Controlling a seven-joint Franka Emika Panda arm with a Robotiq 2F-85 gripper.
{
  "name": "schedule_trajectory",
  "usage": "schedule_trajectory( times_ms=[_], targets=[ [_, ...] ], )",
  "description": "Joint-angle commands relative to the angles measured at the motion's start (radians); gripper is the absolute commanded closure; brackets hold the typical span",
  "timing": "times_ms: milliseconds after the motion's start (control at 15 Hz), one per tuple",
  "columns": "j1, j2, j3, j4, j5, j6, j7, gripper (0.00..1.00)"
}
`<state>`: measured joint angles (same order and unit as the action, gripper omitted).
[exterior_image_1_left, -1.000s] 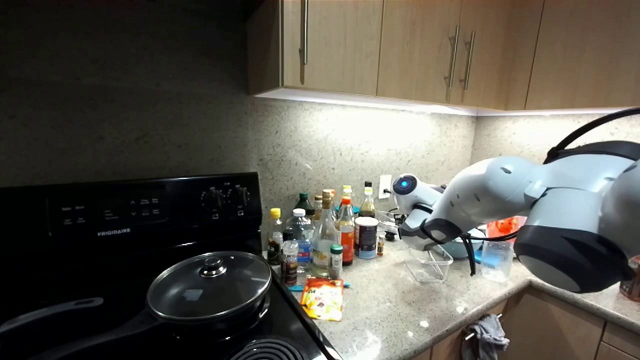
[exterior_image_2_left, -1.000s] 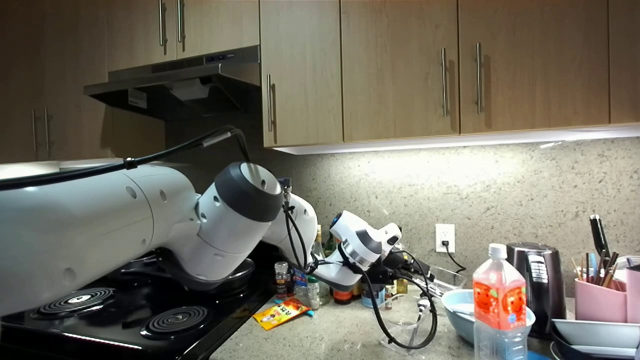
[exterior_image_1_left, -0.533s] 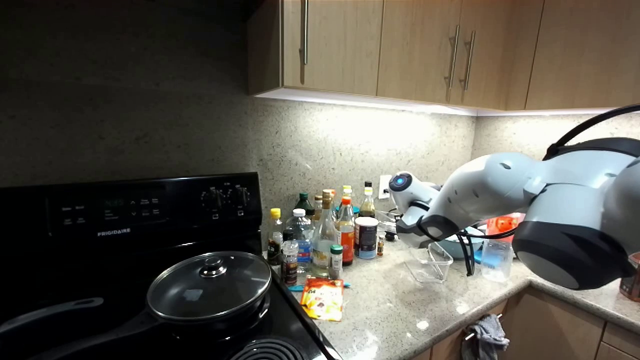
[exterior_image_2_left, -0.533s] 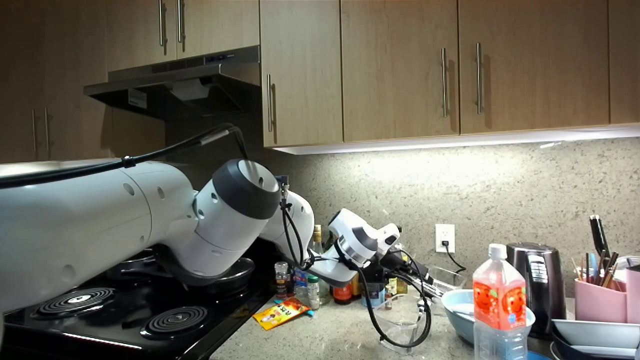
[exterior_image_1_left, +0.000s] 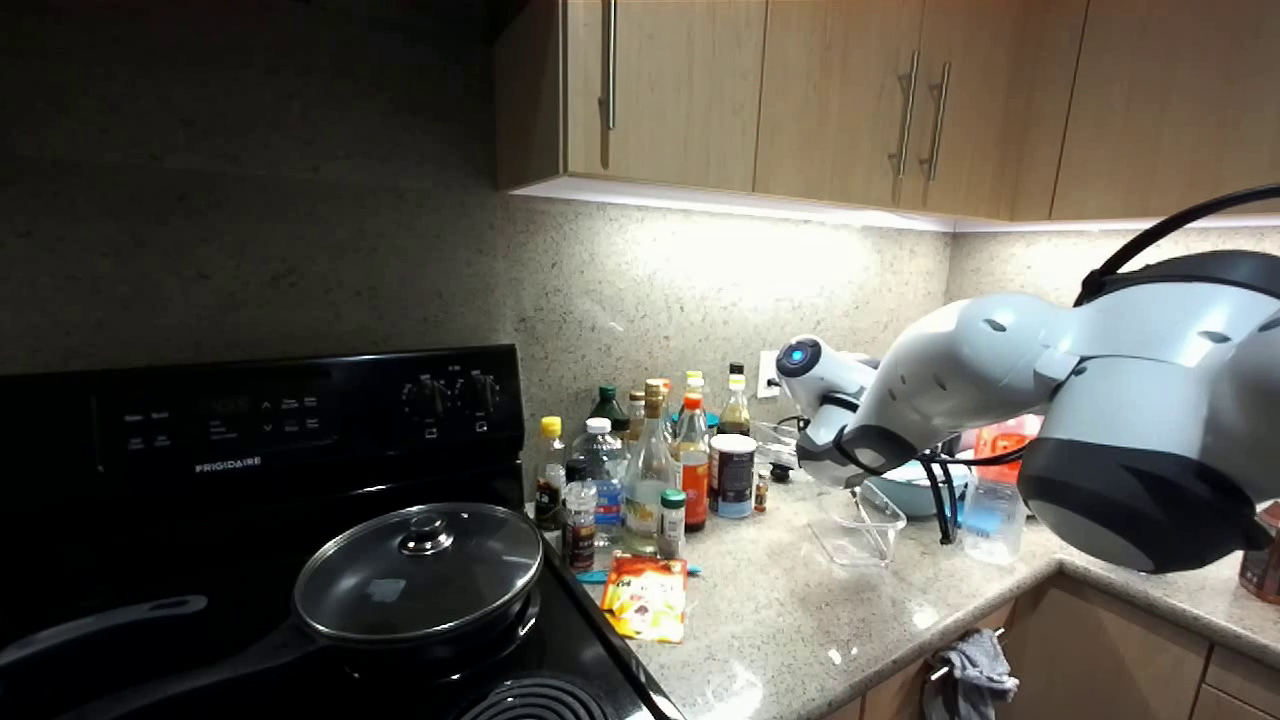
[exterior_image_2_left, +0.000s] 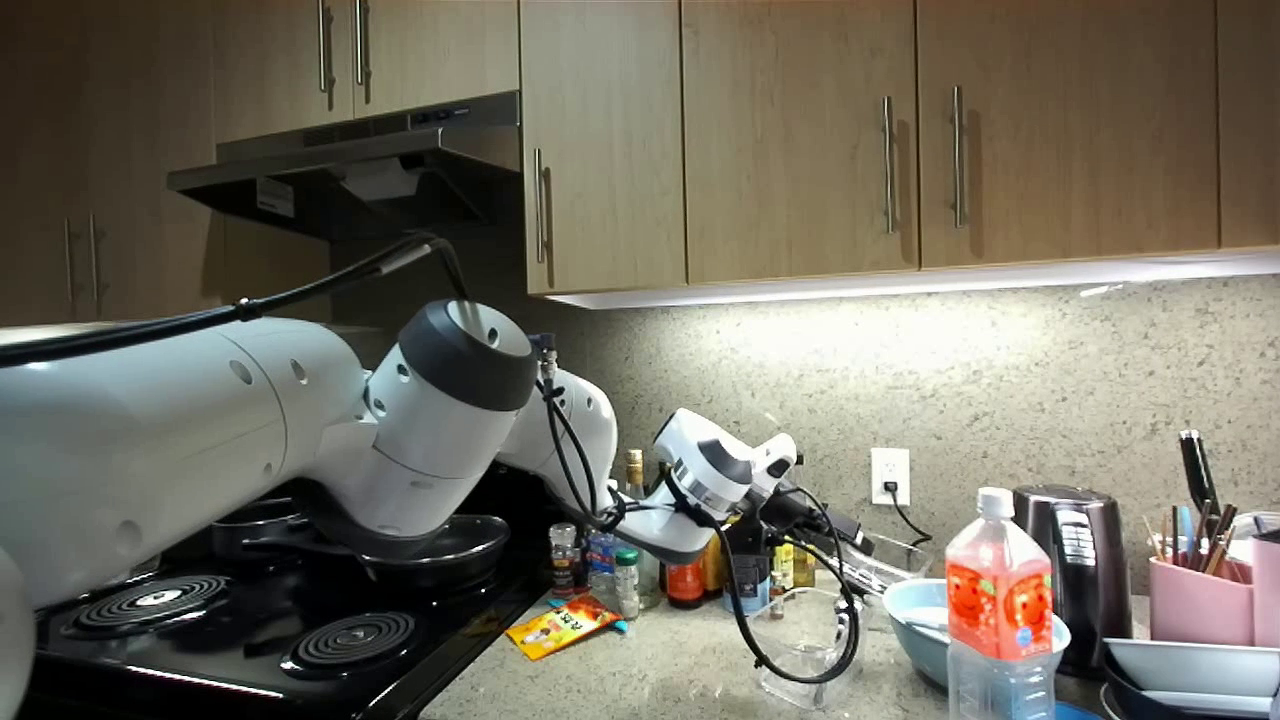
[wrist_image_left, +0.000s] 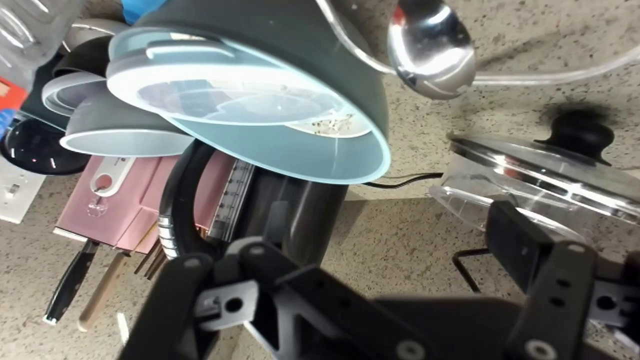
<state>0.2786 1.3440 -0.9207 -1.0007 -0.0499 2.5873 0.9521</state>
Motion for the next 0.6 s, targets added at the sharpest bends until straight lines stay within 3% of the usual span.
schedule_trajectory(
  times_ms=[0,133,333,533],
  targets=[
    [-0.01,-0.018,0.027,-0.007,-0.058,0.004,0.044,0.0],
    [-0.001,-0.017,0.013,-0.022,-0.057,0.014,0.074,0.0],
    [-0.051,-0.105,0.194,-0.029,-0.036,-0.073,-0.091,0.0],
    [-0.098,-0.155,0.32,-0.02,-0.039,-0.199,-0.158,0.0]
  ],
)
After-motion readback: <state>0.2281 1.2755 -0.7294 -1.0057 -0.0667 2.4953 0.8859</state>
